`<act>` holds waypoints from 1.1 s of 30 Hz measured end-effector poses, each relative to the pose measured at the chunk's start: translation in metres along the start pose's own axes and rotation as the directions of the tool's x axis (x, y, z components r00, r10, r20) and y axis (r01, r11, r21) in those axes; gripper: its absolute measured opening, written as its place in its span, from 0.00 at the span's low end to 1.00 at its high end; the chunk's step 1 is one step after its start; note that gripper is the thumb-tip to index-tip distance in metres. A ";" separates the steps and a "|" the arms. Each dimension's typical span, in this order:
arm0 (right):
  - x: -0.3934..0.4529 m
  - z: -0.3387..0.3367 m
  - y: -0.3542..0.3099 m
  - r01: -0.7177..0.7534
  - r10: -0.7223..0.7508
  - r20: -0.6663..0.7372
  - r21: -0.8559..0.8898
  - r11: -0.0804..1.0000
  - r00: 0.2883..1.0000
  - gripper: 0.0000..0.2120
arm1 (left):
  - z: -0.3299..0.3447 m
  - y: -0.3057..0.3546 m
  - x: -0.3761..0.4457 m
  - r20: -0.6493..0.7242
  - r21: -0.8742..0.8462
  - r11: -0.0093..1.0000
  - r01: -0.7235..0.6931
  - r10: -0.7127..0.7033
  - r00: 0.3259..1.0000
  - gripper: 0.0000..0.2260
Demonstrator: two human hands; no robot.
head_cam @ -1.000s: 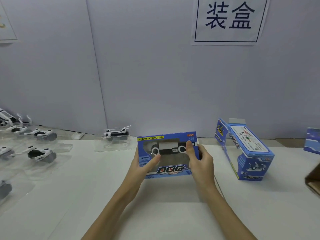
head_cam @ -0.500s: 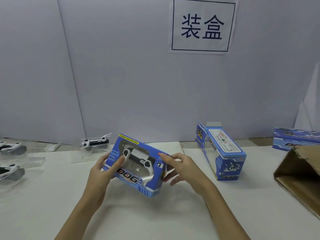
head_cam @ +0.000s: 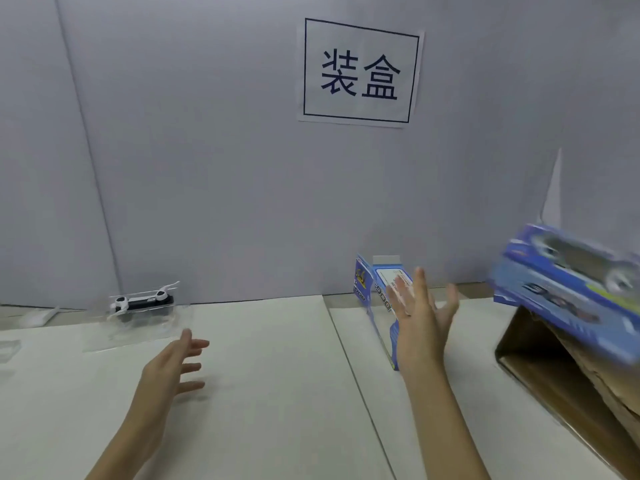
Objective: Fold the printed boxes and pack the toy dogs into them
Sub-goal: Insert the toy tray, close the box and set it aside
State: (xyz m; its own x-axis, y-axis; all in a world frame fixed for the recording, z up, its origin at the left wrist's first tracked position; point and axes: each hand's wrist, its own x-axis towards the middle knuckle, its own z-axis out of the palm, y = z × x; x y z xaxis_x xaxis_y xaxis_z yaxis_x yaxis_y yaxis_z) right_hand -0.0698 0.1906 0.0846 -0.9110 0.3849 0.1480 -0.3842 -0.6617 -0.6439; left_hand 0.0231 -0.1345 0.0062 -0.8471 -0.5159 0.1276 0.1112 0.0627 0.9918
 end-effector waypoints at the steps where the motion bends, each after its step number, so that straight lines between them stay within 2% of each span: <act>1: -0.001 0.000 0.007 -0.054 0.056 0.030 -0.066 0.996 0.998 0.26 | 0.002 -0.001 -0.001 0.003 0.051 0.998 -0.019 0.019 1.000 0.21; 2: -0.003 0.001 0.015 -0.072 0.083 0.066 -0.162 0.984 0.994 0.18 | 0.003 -0.003 -0.002 0.004 0.113 0.992 -0.051 0.051 0.999 0.19; 4: -0.012 0.003 0.030 0.057 0.009 0.142 -0.452 0.890 0.990 0.05 | 0.003 -0.011 -0.003 0.023 0.291 0.944 -0.157 0.157 0.987 0.11; 6: -0.020 0.005 0.044 0.216 -0.077 0.238 -0.642 0.736 0.968 0.06 | 0.001 -0.023 -0.001 0.107 0.539 0.786 -0.304 0.294 0.950 0.02; 7: -0.026 0.008 0.047 0.251 -0.058 0.297 -0.671 0.698 0.953 0.07 | 0.000 -0.029 0.000 0.192 0.641 0.671 -0.372 0.329 0.925 0.03; 9: -0.037 0.011 0.054 0.352 -0.004 0.431 -0.731 0.585 0.902 0.07 | -0.001 -0.038 -0.001 0.367 0.774 0.453 -0.443 0.249 0.896 0.21; 10: -0.039 0.011 0.056 0.457 -0.033 0.501 -0.759 0.463 0.865 0.06 | -0.001 -0.040 -0.002 0.418 0.805 0.378 -0.458 0.188 0.889 0.30; 11: -0.039 0.010 0.057 0.549 -0.106 0.546 -0.772 0.321 0.831 0.06 | -0.002 -0.041 -0.003 0.445 0.817 0.338 -0.467 0.145 0.884 0.35; 13: -0.031 0.006 0.051 0.589 -0.314 0.542 -0.804 0.073 0.779 0.11 | -0.003 -0.042 -0.001 0.450 0.814 0.342 -0.469 0.138 0.882 0.36; 15: -0.017 -0.002 0.039 0.492 -0.480 0.450 -0.869 -0.042 0.753 0.15 | -0.004 -0.040 0.000 0.450 0.810 0.351 -0.469 0.140 0.882 0.31; 16: -0.010 -0.008 0.034 0.423 -0.499 0.395 -0.904 -0.062 0.772 0.18 | -0.004 -0.040 0.000 0.453 0.815 0.340 -0.469 0.133 0.882 0.26; 18: 0.002 -0.021 0.031 0.281 -0.432 0.271 -0.959 -0.041 0.860 0.23 | -0.003 -0.039 -0.001 0.456 0.816 0.333 -0.473 0.134 0.880 0.18; 20: 0.007 -0.030 0.032 0.182 -0.324 0.158 -0.982 0.044 0.933 0.27 | -0.002 -0.039 -0.002 0.453 0.813 0.343 -0.470 0.135 0.881 0.16; 22: 0.006 -0.032 0.035 0.170 -0.270 0.131 -0.977 0.128 0.954 0.29 | -0.002 -0.038 -0.002 0.448 0.811 0.353 -0.466 0.136 0.883 0.16; 26: -0.006 -0.019 0.042 0.253 -0.222 0.185 -0.908 0.333 0.957 0.30 | -0.001 -0.038 -0.005 0.431 0.803 0.386 -0.454 0.150 0.890 0.15; 27: -0.010 -0.014 0.045 0.249 -0.175 0.192 -0.879 0.406 0.966 0.28 | 0.001 -0.036 -0.006 0.406 0.784 0.449 -0.429 0.152 0.901 0.15; 28: -0.015 -0.008 0.048 0.209 -0.092 0.188 -0.842 0.497 0.978 0.25 | 0.003 -0.032 -0.007 0.364 0.733 0.562 -0.383 0.152 0.919 0.16; 30: -0.028 0.006 0.054 0.030 0.180 0.188 -0.766 0.642 0.965 0.21 | 0.008 -0.018 -0.010 0.238 0.478 0.852 -0.215 0.111 0.965 0.22; 31: -0.036 0.012 0.057 -0.079 0.337 0.205 -0.742 0.665 0.919 0.19 | 0.010 -0.010 -0.011 0.178 0.304 0.945 -0.122 0.070 0.982 0.25; 33: -0.049 0.018 0.060 -0.201 0.587 0.286 -0.754 0.626 0.757 0.20 | 0.010 0.003 -0.011 0.097 0.010 1.000 -0.025 0.024 0.995 0.29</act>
State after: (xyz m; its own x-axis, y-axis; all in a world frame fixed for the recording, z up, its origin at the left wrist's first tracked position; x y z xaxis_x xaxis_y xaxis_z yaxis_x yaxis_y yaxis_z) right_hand -0.0510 0.1205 0.0524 -0.9584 -0.2809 -0.0514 0.0554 -0.0064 -0.9984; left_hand 0.0271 -0.1201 0.0074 -0.8907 -0.4289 0.1509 0.1271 0.0837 0.9883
